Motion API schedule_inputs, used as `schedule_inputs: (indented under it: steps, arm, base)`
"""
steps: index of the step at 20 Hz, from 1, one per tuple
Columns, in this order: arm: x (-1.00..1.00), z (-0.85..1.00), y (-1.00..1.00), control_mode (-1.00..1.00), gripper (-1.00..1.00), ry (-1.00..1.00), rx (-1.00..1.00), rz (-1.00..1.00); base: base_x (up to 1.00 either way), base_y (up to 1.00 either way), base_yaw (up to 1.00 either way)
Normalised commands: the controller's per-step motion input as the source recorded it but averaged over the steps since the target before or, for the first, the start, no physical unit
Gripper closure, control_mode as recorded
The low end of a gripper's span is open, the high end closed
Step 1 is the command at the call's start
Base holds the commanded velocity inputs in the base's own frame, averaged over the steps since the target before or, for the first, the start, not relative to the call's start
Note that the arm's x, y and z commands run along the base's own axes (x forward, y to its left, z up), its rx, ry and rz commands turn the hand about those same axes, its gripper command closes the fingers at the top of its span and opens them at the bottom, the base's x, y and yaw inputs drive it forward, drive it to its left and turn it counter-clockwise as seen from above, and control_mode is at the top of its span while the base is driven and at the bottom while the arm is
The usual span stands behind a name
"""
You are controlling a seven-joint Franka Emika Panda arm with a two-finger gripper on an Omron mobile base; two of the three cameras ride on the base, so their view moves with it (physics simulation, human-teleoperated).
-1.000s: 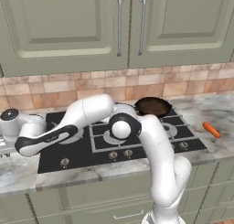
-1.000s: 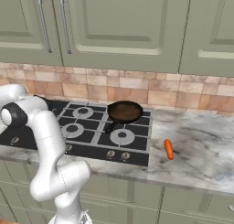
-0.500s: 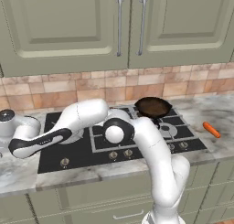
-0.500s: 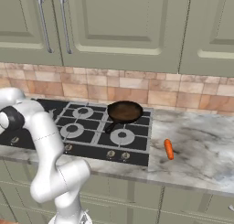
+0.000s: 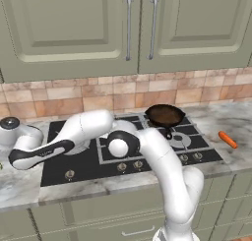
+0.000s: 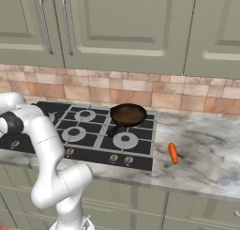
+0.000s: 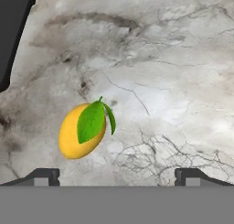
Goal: Put the carrot and lemon in the pan. Then turn on the rear right burner and set the heat to medium.
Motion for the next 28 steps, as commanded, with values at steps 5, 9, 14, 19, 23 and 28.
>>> schedule_inputs:
  steps: [5,9,14,19,23,28]
  arm:
    - [0.35,-0.01,0.15,-1.00,-1.00,0.01,0.00,0.00]
    - [0.17,-0.01,0.13,-1.00,-1.00,0.03,0.00,0.00]
    - [0.00,0.00,0.18,-1.00,-1.00,0.01,0.00,0.00]
    - [0.00,-0.01,0.12,-1.00,-1.00,0.00,0.00,0.00]
    - [0.00,-0.07,0.11,-1.00,-1.00,0.00,0.00,0.00]
    - [0.00,-0.12,0.11,-1.00,-1.00,0.00,-0.01,0.00]
  base:
    - [0.00,0.00,0.00]
    - [0.00,0.00,0.00]
    - [0.00,0.00,0.00]
    - [0.00,0.00,0.00]
    - [0.00,0.00,0.00]
    - [0.00,0.00,0.00]
